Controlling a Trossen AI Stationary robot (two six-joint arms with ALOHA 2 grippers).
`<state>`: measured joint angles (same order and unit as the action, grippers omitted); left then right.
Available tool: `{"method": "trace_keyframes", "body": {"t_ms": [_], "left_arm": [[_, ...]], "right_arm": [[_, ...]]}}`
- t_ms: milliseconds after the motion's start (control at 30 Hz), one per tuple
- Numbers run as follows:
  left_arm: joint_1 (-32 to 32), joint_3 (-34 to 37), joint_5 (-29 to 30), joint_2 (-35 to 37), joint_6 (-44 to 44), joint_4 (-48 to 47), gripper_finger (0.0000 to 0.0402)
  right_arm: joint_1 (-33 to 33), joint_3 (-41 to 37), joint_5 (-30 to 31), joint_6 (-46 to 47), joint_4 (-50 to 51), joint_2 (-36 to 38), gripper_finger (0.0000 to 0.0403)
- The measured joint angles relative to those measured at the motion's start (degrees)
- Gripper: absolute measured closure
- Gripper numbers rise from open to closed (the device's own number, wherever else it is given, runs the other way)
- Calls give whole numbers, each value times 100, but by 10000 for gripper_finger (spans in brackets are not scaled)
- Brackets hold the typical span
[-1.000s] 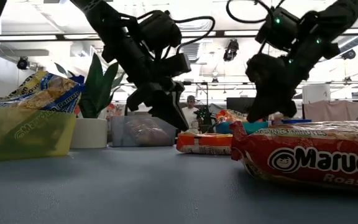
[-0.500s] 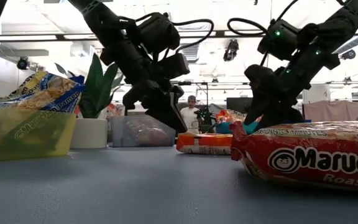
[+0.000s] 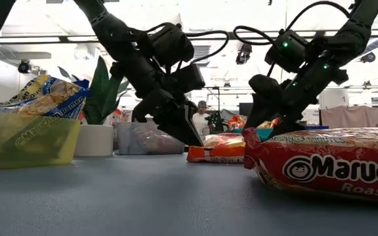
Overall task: Sort Maruchan noodles
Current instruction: Put the orange noodle pack into the blue bin
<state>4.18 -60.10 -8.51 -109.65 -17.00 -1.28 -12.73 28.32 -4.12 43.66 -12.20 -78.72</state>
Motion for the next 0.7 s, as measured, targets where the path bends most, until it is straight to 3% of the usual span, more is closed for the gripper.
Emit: {"method": "trace_keyframes", "body": {"t_ms": [400, 700], "left_arm": [[27, 11, -57, -7, 0, -47, 400], [29, 17, -42, -9, 13, -74, 400]], "right_arm": [[-6, 48, -808, -13, -2058, -1115, 77], [-2, 219, -839, -271, -2129, -1298, 93]]}}
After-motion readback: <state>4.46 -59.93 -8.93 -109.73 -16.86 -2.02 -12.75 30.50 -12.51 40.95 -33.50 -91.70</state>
